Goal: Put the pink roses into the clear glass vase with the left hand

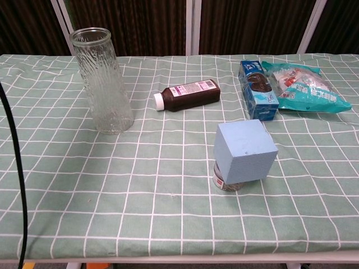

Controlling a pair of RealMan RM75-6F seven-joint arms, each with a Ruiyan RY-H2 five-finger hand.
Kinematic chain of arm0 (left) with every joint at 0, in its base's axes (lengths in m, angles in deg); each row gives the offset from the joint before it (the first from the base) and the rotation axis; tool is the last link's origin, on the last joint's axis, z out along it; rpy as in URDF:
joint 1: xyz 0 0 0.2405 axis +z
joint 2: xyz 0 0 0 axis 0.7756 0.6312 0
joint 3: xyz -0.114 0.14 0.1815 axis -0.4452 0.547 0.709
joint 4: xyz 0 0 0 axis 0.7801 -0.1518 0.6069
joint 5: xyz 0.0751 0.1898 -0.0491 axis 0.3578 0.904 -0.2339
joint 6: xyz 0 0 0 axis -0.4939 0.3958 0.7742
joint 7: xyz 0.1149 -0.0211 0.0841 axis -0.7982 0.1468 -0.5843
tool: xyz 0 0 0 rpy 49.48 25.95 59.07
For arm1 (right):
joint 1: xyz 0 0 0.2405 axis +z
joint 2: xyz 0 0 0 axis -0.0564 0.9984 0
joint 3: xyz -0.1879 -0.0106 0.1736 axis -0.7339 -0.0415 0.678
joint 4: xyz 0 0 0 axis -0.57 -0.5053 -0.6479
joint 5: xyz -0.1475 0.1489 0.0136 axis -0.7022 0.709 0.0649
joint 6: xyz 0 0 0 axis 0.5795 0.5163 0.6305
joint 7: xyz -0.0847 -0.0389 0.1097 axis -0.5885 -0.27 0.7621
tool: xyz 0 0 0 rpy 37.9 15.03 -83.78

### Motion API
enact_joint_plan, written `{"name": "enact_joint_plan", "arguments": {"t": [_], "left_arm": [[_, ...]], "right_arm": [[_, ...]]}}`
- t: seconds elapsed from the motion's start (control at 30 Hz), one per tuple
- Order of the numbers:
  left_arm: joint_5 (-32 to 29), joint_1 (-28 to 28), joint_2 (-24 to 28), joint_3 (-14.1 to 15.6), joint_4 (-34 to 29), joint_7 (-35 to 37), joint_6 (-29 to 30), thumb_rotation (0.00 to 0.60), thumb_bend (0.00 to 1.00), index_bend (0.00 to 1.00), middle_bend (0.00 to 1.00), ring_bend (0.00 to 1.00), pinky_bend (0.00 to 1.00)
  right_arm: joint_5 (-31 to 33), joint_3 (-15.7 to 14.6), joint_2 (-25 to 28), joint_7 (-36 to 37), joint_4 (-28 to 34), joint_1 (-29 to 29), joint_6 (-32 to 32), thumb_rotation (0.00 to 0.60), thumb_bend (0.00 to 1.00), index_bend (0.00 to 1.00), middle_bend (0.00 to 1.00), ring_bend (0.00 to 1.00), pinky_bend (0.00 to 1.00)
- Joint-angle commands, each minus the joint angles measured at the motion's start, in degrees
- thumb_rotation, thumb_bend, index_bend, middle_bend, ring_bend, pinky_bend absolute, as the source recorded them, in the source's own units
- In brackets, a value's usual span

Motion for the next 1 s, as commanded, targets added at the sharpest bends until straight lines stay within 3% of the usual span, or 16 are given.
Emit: {"name": "enact_joint_plan", "arguments": {"t": [0.03,0.37,0.7,0.8,0.87,1.0], "left_arm": [[-0.21,0.48,-1.11,0.68,1.62,1.49,-0.56,0.600,0.16,0.43,0.44,0.41,0.50],[-0.35,1.57,-3.97,2.79,5.64,4.55,-2.19,0.600,0.16,0.43,0.44,0.41,0.49],[1.54,5.17,-5.72,9.43,7.37,7.30,-5.63,0.600,0.16,0.35,0.37,0.35,0.46],[2.86,6.28,-5.81,11.24,7.90,8.92,-6.68,0.600,0.15,0.22,0.30,0.28,0.40],[3.64,7.04,-5.64,12.14,8.25,10.27,-7.34,0.600,0.13,0.05,0.15,0.18,0.32],[5.36,8.50,-4.94,13.68,8.00,10.64,-7.61,0.600,0.09,0.01,0.02,0.10,0.23]], "right_arm": [[0.29,0.07,0.02,0.32,-0.38,-0.04,-0.15,0.600,0.17,0.00,0.00,0.00,0.00],[1.06,0.15,-0.16,1.79,-1.86,-0.15,-0.78,0.600,0.17,0.00,0.00,0.00,0.00],[1.62,0.06,-0.95,1.90,-2.87,0.27,-2.01,0.600,0.17,0.00,0.00,0.00,0.00],[1.68,-0.02,-0.92,1.88,-2.99,0.35,-2.33,0.600,0.17,0.00,0.00,0.00,0.00],[1.79,0.06,-0.88,2.01,-3.02,0.37,-2.36,0.600,0.17,0.00,0.00,0.00,0.00],[2.05,0.16,-0.98,2.19,-3.18,0.41,-2.53,0.600,0.17,0.00,0.00,0.00,0.00]]}}
